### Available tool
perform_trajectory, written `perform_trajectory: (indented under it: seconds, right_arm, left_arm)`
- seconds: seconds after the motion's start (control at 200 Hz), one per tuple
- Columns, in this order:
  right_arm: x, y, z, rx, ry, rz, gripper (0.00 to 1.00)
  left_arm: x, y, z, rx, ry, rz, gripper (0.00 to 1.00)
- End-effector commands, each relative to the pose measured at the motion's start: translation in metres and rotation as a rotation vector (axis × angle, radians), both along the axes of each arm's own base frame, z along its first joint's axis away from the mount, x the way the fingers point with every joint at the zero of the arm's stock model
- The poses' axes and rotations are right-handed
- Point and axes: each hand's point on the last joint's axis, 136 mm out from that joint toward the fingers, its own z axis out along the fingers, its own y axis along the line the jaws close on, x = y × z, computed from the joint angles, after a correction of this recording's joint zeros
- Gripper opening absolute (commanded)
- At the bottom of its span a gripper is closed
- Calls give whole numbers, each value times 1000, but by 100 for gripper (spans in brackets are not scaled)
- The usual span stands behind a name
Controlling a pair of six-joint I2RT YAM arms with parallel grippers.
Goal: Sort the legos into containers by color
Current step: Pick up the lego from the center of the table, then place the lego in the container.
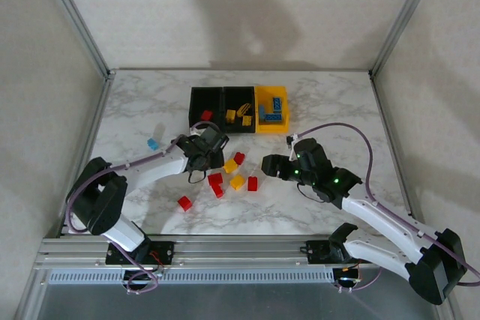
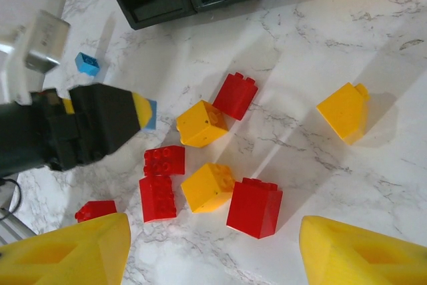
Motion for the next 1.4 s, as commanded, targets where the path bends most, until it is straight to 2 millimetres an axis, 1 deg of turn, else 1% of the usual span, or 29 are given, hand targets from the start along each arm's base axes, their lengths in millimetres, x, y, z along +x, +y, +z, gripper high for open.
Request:
perform_trajectory:
  seconds: [0.0,0.065,0.135,0.15,0.175,0.32,0.481,0.631,0.766,1.036,1.136,1.267,1.392]
  right_arm:
    - [0,-2,8,30,-21,-14,68]
    - [2,-6,10,31,-22,-28,68]
    - [2,-10,8,24,-13,-47,68]
    - [8,-16,9,23,-13,-77,67]
    - [10,-21,8,19,-7,-103,67]
    - [19,-41,3,38,22,-193,67]
    - [25,-55,8,48,14,-238,67]
    - [31,-69,8,27,18,-280,67]
    - [32,-76,10,35,15,-309,67]
    - [31,-80,7,62,33,-351,67]
    - [30,-83,8,67,27,-367,67]
    - [27,-88,9,61,25,-380,67]
    - [24,-92,12,57,17,-392,67]
  left_arm:
    - [9,-10,25,-39,-47,-10,55]
    - [14,-21,35,-55,-66,-26,55]
    - [20,-34,45,-75,-84,-45,55]
    - [21,-37,47,-77,-86,-50,55]
    - [23,-42,51,-85,-93,-57,55]
    - [35,-69,61,-113,-109,-89,55]
    - [47,-97,70,-141,-124,-123,55]
    - [62,-122,74,-142,-134,-150,55]
    - [83,-143,78,-156,-155,-159,55]
    - [126,-185,77,-152,-179,-182,55]
    - [143,-200,80,-156,-198,-187,55]
    - [165,-212,76,-157,-213,-182,55]
    - [182,-214,70,-151,-245,-166,55]
